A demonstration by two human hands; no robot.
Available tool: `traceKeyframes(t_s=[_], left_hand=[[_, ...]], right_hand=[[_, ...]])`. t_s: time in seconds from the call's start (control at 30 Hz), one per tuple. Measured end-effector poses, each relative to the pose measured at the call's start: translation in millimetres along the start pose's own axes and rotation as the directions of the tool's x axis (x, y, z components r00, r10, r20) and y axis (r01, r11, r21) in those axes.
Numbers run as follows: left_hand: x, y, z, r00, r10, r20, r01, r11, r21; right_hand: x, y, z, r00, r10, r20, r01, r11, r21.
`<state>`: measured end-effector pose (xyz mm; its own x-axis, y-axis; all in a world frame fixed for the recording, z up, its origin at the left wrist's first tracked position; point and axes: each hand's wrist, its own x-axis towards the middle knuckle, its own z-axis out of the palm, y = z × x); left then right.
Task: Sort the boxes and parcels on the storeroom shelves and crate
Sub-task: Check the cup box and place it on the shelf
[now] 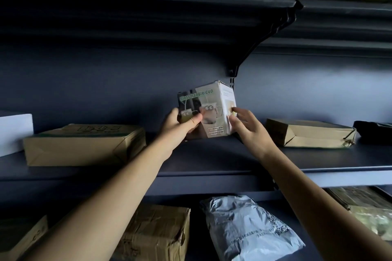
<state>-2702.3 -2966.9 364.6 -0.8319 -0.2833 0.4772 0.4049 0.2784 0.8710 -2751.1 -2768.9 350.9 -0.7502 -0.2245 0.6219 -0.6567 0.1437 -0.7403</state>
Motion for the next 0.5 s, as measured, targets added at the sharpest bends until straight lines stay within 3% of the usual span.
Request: traceKeyframes(t_s=[0.33,0.5], left_hand=[[4.3,2.5,0.2,0.999,0.004,-0.052,-0.006,0.999,-0.04],[-0.1,11.2,2.1,0.996,-0.017,-0.082,0.008,0.994,-0.109]], right_hand=[[0.9,2.4,0.7,0.997,0.032,0.07,-0.036,0.998,0.053],[-2.0,-9.5,-1.2,0.984,0.166,0.063,-0.173,0.976,0.133]])
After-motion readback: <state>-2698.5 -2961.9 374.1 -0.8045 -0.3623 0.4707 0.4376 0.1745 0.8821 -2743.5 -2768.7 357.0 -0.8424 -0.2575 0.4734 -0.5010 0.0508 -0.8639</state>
